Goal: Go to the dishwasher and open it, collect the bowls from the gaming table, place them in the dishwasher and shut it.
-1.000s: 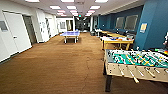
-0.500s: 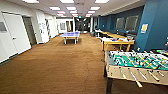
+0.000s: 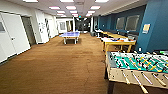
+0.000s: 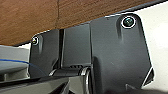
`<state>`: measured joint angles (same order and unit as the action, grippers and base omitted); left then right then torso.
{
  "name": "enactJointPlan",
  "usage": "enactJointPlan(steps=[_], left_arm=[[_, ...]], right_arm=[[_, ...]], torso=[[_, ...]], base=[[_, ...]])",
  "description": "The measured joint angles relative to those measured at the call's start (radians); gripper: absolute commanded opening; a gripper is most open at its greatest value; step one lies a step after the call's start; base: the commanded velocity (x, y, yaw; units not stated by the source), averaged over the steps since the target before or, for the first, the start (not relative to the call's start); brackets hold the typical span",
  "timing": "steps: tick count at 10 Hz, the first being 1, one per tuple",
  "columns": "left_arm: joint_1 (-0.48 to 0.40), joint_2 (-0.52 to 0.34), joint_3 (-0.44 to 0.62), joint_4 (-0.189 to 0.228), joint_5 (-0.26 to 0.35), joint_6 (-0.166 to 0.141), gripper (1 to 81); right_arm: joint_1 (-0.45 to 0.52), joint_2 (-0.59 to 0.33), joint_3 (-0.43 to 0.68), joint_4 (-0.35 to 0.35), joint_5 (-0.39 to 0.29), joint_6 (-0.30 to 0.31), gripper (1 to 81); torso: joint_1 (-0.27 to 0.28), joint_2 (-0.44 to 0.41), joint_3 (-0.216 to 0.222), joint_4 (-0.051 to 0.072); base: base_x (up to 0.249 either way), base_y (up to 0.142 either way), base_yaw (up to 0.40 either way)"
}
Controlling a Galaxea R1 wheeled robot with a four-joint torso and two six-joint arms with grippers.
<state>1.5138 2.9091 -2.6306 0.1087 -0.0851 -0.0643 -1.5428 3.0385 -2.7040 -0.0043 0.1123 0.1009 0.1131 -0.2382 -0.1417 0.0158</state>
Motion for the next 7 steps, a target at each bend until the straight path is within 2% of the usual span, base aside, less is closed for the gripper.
enactJointPlan(steps=[7], left_arm=[[0.009,0.006,-0.002,0.000,-0.008,0.000,81.1]], right_arm=[[-0.008,0.013,0.000,-0.008,-0.004,0.000,81.1]], torso=[[-0.001,-0.001,0.000,0.000]], base=[[0.170,0.000,0.000]])
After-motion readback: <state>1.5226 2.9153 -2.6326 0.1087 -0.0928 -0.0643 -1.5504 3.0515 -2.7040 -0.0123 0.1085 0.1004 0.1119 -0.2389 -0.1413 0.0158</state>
